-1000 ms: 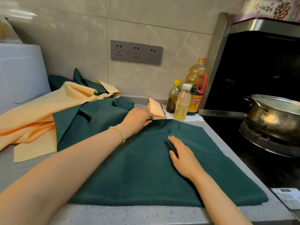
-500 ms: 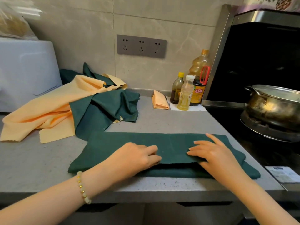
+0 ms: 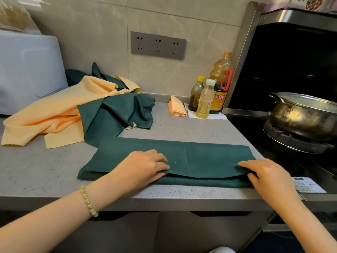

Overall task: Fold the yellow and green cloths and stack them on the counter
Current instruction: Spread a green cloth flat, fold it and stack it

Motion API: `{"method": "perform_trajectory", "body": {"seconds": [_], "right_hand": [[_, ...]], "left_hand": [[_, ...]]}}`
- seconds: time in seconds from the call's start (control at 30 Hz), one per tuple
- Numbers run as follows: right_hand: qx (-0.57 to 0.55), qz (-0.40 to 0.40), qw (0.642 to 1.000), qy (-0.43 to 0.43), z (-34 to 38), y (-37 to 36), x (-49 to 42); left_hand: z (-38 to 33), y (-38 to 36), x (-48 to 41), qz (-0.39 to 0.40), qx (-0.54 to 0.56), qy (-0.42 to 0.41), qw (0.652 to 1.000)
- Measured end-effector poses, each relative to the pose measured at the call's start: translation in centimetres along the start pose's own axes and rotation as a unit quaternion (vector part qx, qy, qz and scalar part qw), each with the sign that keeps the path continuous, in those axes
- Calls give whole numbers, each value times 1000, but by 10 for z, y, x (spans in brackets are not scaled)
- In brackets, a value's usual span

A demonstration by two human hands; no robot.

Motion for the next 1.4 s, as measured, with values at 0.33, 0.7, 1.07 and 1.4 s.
{"method": "perform_trajectory", "body": {"seconds": [0.33,0.7,1.07,1.4], "right_hand": [[-159,27,985,55,59,-15,9],[-173,57,979,91,60,-11,21],[-188,45,974,115,76,-11,23],[-219,28,964,150,103,-17,20]], "left_hand": [[-10,-7,-9,-47,62,29,997],[-11,-10,2,-13,87,0,996],[-8,-12,8,-4,88,-24,996],[-9,-10,2,-10,66,-15,998]]}}
Point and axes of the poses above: each hand's wrist, its own x-axis away from the middle knuckle, its own y-axis out of the back of the hand, z = x × y, the point moved 3 cm from there along -x, towards the middle knuckle, and after that the axes turned 14 degrees about -y, right-handed, at the moved point
